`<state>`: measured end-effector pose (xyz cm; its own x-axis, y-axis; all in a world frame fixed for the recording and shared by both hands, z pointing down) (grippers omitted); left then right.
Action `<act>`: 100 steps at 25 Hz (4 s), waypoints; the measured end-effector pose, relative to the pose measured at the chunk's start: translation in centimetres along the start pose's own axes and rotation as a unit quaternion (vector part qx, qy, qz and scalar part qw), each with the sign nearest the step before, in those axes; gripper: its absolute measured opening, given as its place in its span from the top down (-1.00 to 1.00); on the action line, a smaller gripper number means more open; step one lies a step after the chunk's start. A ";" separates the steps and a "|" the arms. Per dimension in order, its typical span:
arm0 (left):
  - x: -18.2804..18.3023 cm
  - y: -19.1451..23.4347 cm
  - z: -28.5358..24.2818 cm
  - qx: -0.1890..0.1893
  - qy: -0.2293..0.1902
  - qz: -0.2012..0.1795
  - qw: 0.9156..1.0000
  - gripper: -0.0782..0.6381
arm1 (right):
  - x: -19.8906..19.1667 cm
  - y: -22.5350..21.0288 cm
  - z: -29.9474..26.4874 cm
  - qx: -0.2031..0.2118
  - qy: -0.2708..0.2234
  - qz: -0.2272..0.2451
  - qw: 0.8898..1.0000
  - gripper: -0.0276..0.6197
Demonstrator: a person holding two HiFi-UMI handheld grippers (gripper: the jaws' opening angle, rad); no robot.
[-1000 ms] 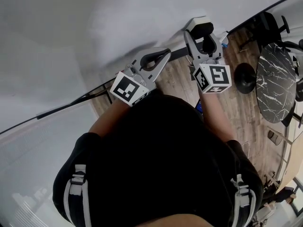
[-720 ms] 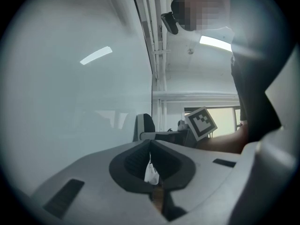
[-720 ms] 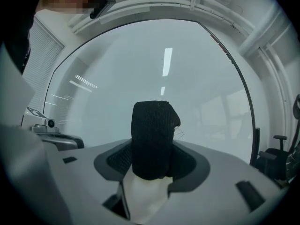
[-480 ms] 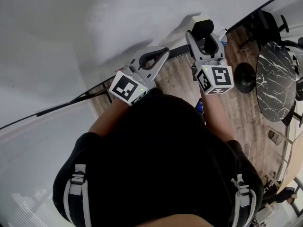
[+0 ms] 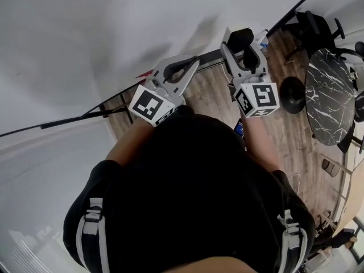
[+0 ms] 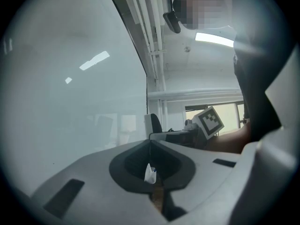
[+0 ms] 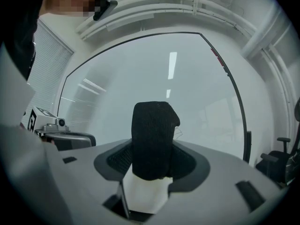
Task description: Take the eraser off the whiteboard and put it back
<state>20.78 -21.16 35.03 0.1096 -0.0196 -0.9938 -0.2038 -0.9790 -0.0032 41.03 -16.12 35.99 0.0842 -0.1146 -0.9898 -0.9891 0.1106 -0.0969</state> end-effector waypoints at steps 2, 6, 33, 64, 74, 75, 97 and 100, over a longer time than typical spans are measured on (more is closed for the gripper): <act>0.2 -1.1 0.5 0.007 -0.002 -0.003 1.000 0.76 | 0.0 0.4 1.2 0.006 -0.001 0.001 1.000 0.23; 0.3 -3.2 2.1 0.025 -0.005 -0.007 1.000 0.76 | -0.4 1.4 3.6 0.019 -0.003 0.006 1.000 0.23; -1.4 -7.8 15.6 0.171 0.012 0.009 0.985 0.76 | -3.1 12.8 6.2 0.187 0.007 0.015 0.982 0.23; -3.3 -4.7 34.2 0.234 -0.010 0.036 0.971 0.76 | -2.5 31.9 3.4 0.280 0.019 0.055 0.958 0.23; -3.5 -4.1 34.6 0.231 -0.012 0.031 0.972 0.76 | -2.6 32.3 3.1 0.271 0.016 0.060 0.961 0.23; -3.3 -4.0 34.5 0.232 -0.013 0.030 0.972 0.76 | -2.5 32.2 3.1 0.270 0.016 0.061 0.961 0.23; -1.8 2.4 43.2 0.294 -0.024 -0.004 0.955 0.76 | 1.1 40.0 -2.1 0.237 -0.022 0.120 0.964 0.22; -1.9 3.7 44.9 0.292 -0.029 -0.013 0.956 0.76 | 1.3 41.8 -3.2 0.223 -0.026 0.125 0.966 0.22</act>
<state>-23.82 -15.62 31.88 0.0718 0.0303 -0.9970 -0.7113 -0.6991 -0.0725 -0.59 -14.84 31.01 -0.1328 0.0202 -0.9909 -0.8295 0.5450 0.1223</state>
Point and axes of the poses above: the fingertips, and each gripper's own axes: z backward along the fingers, y to its left, x out of its top, the point moved 9 cm from there along z, backward along the fingers, and after that the axes turned 4 degrees about y, right-handed, at the moved point
